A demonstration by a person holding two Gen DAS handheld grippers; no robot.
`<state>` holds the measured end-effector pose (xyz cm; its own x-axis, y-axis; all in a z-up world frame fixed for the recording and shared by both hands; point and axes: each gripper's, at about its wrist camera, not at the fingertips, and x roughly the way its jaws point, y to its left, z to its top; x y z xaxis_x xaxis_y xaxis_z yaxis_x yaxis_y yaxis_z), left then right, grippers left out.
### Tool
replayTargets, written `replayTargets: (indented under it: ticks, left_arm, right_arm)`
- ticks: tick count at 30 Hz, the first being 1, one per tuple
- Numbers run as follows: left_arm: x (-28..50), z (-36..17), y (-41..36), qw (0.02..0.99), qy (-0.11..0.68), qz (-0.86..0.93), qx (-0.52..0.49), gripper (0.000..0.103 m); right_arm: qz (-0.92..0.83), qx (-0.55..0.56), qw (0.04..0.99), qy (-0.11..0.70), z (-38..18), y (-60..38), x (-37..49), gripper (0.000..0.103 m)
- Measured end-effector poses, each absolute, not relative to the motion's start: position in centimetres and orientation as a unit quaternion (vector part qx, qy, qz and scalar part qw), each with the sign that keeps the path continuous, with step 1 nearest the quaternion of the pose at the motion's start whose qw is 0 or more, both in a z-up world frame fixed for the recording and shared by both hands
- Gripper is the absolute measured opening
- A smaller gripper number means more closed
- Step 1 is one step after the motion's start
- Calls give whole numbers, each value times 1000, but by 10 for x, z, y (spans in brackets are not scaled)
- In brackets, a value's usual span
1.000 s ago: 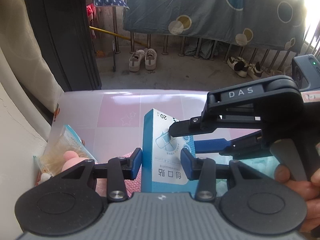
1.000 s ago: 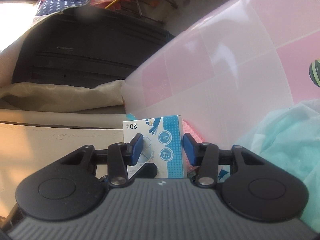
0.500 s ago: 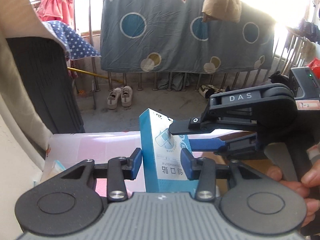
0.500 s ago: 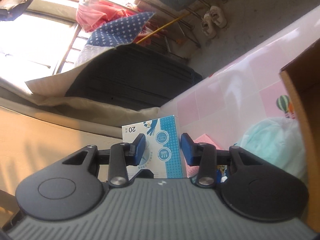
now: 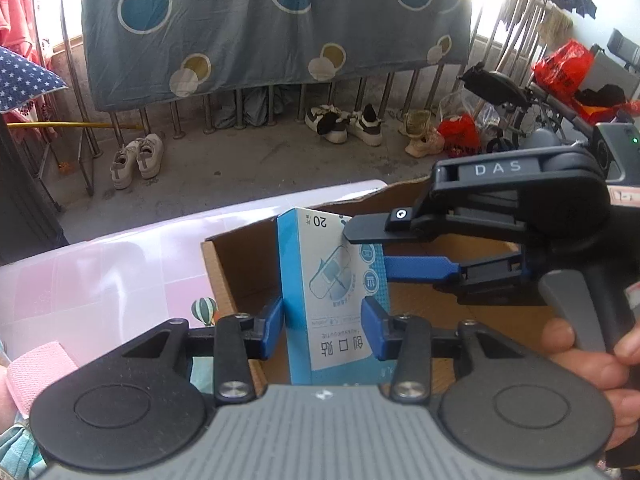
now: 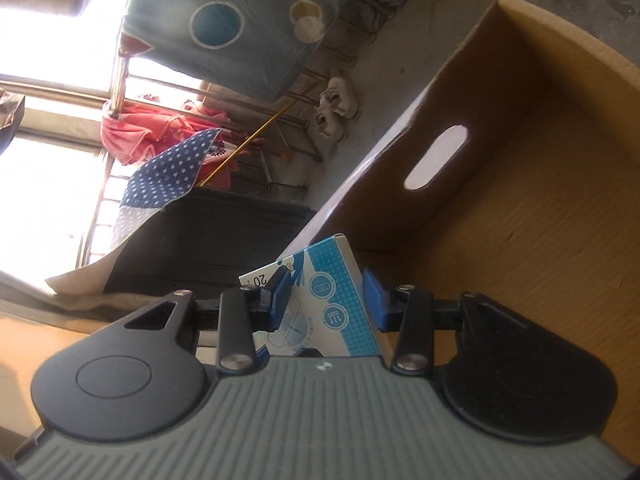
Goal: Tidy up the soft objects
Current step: 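Carry the bandage box with the right gripper into the cardboard box and release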
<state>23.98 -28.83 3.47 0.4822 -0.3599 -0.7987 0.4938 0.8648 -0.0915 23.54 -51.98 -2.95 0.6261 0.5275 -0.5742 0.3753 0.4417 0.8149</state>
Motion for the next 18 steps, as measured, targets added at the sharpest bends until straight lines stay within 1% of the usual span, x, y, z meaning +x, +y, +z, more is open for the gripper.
replayTargets:
  ticks: [4,7,8,11,18]
  left_arm:
    - [255,9,-302,849,461,-242,95,45]
    - [261,-2,-304,848,460,-238,115,51]
    - [262,-3,-305,849,457,-235,119,51]
    - [264,0,-304,851,451,-237,125,51]
    - [256,16,-294,859,436,-240,122,53]
  right_arm:
    - [52,528,727,437,-64,-531,256,40]
    - [46,527,722,446,-87,-531,272,40]
    - [45,529,718,451,-95,-531,274,40]
    - [38,531,712,458,-110,-529,276,40]
    - [-12,517,718,467,-122,-530,271,40]
